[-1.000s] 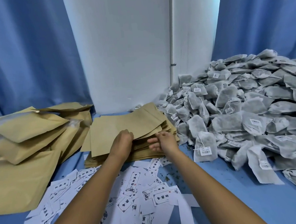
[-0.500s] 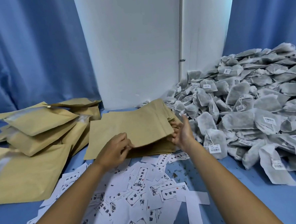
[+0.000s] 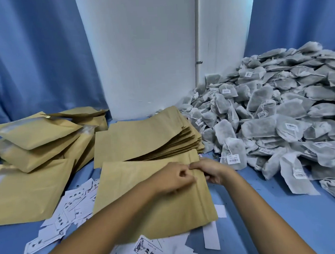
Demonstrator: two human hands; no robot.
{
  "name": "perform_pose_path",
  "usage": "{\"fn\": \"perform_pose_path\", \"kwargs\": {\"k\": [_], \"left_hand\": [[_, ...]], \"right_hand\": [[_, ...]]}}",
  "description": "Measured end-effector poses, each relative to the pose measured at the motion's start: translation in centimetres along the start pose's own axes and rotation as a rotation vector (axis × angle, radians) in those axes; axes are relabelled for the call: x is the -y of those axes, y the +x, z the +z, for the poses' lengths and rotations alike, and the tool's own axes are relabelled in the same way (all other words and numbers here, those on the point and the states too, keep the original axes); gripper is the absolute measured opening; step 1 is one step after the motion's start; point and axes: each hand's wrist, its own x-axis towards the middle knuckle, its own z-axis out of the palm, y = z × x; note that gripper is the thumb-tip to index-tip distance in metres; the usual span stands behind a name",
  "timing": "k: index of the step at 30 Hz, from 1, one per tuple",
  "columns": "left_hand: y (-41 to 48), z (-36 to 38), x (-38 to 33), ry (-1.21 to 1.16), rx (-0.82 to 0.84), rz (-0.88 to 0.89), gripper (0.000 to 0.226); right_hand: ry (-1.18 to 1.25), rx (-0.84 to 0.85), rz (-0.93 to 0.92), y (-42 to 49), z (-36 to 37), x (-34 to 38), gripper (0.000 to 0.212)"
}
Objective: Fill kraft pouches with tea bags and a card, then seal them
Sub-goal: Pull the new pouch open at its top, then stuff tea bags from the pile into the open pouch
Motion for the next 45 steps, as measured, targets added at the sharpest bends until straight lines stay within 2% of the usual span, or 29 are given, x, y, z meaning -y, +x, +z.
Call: {"fn": "perform_pose_path", "kwargs": {"k": [3,6,10,13,16,20,25,31,35,37,41,43,45], "left_hand": [[2.2,3.2,-1.5,-0.014,0.068,-0.119,0.045],[4.0,4.6,-1.8,-0.138,0.085,-0.258,0.044],[4.9,5.3,-0.8,-0.489,0.113,-0.305,0.027],[4.5,5.8,0.2,-0.693,0.101,-0.252,0.02],[4.0,5.9,0.7,-0.77,0.073,-0.192,0.029],[3.8,6.6,0.8,-0.749,0.016,-0.157,0.021],[3.7,7.3,0.6,-0.647,-0.05,-0.138,0.025],[3.5,7.0,0.4,-0.66,-0.025,-0.105,0.021],[3.6,7.0,0.2,-0.628,-0.065,-0.158,0.022],[3.5,7.7,0.3,-0.569,-0.147,-0.162,0.022],[2.9,8.7,0.4,-0.454,-0.357,-0.02,0.022],[2.7,8.8,0.3,-0.362,-0.429,0.076,0.027],[2.7,9.0,0.2,-0.287,-0.465,0.1,0.03]], "right_hand": [[0.202,-0.058,0.037,-0.6,-0.8,-1.6,0.027],[0.494,0.06,0.061,-1.4,-2.3,-2.8,0.05],[0.683,0.168,-0.039,-2.5,-3.0,-4.9,0.03],[0.679,0.138,-0.133,-2.4,-2.6,-5.8,0.022],[0.655,0.127,-0.166,-2.3,-2.3,-5.6,0.018],[0.654,0.055,-0.133,-2.5,-2.3,-5.4,0.013],[0.583,-0.069,-0.095,-2.6,-1.9,-5.2,0.019],[0.609,-0.047,-0.086,-2.8,-2.0,-5.2,0.016],[0.628,-0.181,-0.088,-2.8,-1.5,-5.1,0.023],[0.52,-0.293,-0.117,-2.8,-1.3,-5.4,0.025],[-0.073,-0.526,-0.236,-2.6,-0.4,-5.7,0.019],[-0.179,-0.527,-0.256,-2.7,-0.4,-5.7,0.014],[-0.24,-0.471,-0.23,-3.1,-0.7,-5.6,0.016]]}}
